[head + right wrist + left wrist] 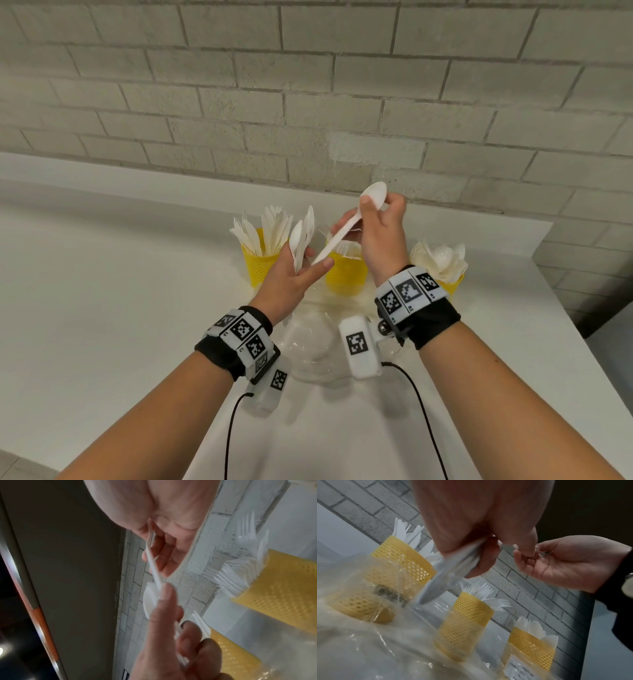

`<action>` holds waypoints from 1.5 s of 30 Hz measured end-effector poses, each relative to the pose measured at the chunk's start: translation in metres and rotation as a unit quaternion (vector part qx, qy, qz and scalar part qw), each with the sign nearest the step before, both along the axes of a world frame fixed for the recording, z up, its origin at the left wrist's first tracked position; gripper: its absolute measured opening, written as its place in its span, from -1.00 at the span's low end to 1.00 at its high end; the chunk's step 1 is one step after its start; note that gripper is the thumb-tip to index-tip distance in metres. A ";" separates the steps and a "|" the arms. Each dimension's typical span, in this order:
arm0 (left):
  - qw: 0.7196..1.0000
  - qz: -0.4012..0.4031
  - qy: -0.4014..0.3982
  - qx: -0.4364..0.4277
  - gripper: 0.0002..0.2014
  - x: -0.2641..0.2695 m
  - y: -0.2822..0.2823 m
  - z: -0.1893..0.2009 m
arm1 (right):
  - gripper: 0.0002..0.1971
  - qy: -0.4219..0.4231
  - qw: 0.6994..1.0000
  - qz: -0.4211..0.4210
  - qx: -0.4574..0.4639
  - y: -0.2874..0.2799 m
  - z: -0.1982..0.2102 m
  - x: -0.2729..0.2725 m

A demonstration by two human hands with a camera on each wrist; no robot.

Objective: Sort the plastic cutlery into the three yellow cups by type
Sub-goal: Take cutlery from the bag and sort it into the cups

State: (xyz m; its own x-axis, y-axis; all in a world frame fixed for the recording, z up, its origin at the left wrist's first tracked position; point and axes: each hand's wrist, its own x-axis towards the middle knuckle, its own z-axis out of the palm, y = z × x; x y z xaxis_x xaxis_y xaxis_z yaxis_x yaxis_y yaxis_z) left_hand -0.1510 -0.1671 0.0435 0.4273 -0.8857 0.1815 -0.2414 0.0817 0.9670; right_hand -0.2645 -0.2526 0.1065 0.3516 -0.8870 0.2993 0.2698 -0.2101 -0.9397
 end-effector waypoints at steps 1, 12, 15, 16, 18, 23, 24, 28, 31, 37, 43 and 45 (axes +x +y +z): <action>1.000 -0.003 -0.012 0.001 -0.72 -0.002 0.000 0.001 | -0.92 -0.014 1.000 -0.009 0.004 0.000 0.001 0.000; 0.989 -0.089 0.117 0.034 -0.88 -0.018 0.008 0.014 | -0.80 0.096 0.986 0.117 0.069 0.017 -0.031 -0.009; 0.983 -0.101 0.144 0.045 -0.69 -0.017 0.010 0.014 | -0.78 0.089 0.987 0.109 0.077 0.020 -0.032 -0.011; 0.983 -0.100 0.146 0.047 -0.63 -0.017 0.010 0.015 | -0.77 0.086 0.987 0.110 0.082 0.020 -0.031 -0.011; 0.984 -0.088 0.147 0.048 -0.55 -0.017 0.011 0.016 | -0.75 0.095 0.987 0.108 0.076 0.023 -0.030 -0.011; 0.985 -0.061 0.161 0.022 -0.64 -0.013 0.011 0.016 | -0.77 0.119 0.992 0.034 0.017 0.021 -0.031 -0.005; 0.986 -0.053 0.156 0.024 -0.64 -0.011 0.011 0.013 | -0.76 0.111 0.994 0.013 0.007 0.018 -0.032 -0.004; 0.984 -0.039 0.166 0.041 -0.68 -0.005 0.012 0.008 | -0.69 0.088 0.995 -0.051 0.002 0.009 -0.024 -0.006; 0.977 -0.068 0.189 0.072 -0.82 -0.003 0.014 0.011 | -0.73 0.045 0.999 -0.025 0.010 0.012 -0.016 -0.009; 0.970 -0.130 0.200 0.046 -0.68 -0.006 0.016 0.011 | -0.82 0.099 0.987 0.122 0.044 0.018 -0.020 -0.009; 0.963 -0.145 0.218 0.062 -0.66 -0.008 0.019 0.016 | -0.71 0.132 0.981 0.137 0.028 0.021 -0.023 -0.006; 0.963 -0.152 0.210 0.067 -0.70 -0.007 0.019 0.015 | -0.70 0.141 0.985 0.098 -0.007 0.019 -0.021 -0.003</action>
State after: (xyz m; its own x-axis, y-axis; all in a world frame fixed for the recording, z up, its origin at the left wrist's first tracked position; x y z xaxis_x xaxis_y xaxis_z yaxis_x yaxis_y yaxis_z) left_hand -0.1583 -0.1482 0.0590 0.1556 -0.9849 -0.0764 0.1890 -0.0462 0.9809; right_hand -0.2680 -0.2336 0.0860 0.5866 -0.7906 0.1760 0.0341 -0.1930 -0.9806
